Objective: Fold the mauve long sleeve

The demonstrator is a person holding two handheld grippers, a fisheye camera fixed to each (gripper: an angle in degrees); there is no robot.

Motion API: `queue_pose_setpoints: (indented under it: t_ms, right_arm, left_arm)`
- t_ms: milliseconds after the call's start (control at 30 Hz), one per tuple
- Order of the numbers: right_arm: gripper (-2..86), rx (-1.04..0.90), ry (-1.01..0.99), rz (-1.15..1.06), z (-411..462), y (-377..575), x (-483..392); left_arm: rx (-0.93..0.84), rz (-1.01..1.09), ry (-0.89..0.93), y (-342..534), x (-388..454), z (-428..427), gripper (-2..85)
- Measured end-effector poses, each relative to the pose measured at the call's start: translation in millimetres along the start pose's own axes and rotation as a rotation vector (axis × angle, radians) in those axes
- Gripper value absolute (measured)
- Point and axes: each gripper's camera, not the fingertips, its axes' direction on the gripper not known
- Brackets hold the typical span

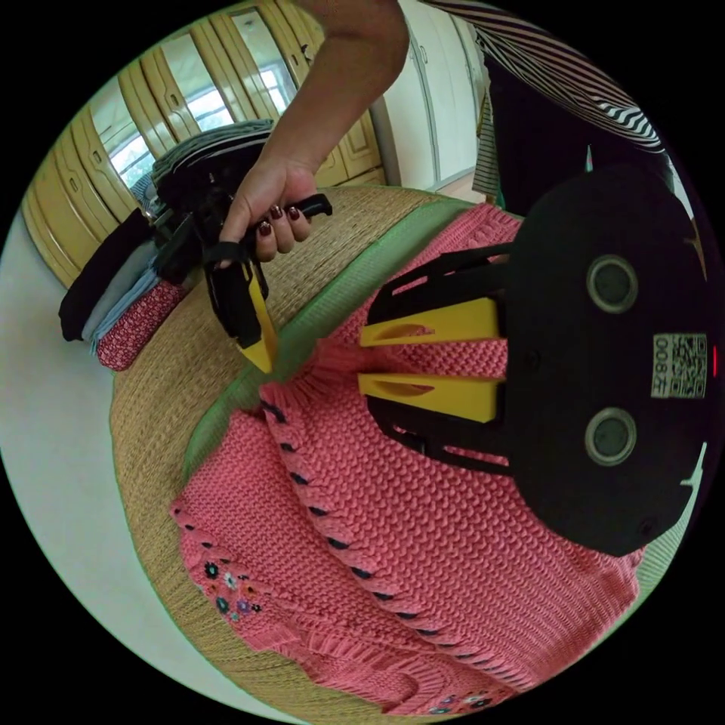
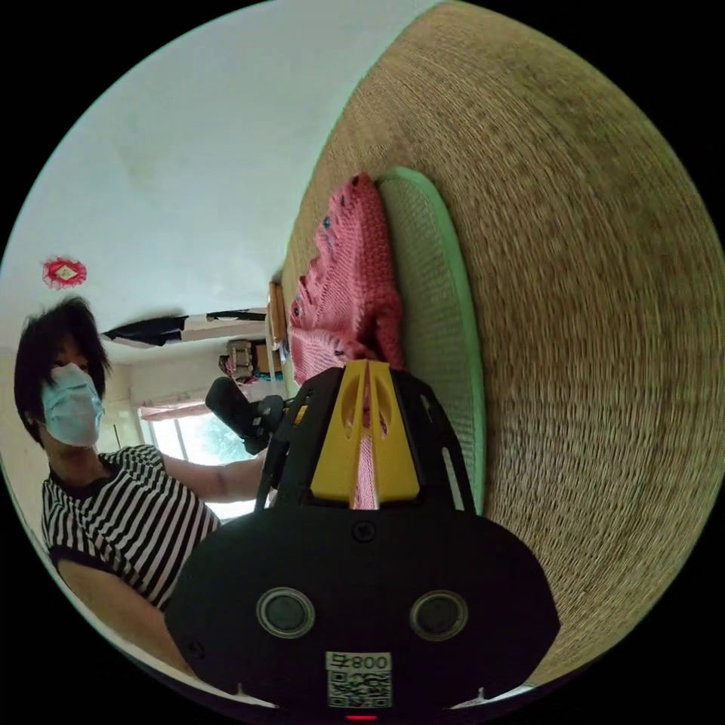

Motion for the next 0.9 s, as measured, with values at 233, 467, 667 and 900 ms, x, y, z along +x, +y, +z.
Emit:
queue_pose_setpoints:
  t_ms: [233,467,667,900]
  right_arm:
    - [0.1,-0.121,0.232,-0.222,39.1,4.4,-53.2]
    - [0.1,-0.130,0.342,-0.255,55.1,22.4,-69.8]
    - [0.1,-0.268,0.528,-0.401,99.4,61.6,-94.3]
    - [0.2,-0.348,0.667,-0.541,129.9,83.5,-111.2]
  left_arm:
    - [-0.030,0.053,-0.084,-4.5,4.1,-4.5,6.9]
    - [0.084,-0.095,-0.024,27.1,-27.1,-68.2,4.3]
    - [0.038,-0.386,-0.144,89.8,-83.6,-110.9,2.1]
    - [0.026,-0.381,-0.041,124.5,-114.4,-132.2,0.4]
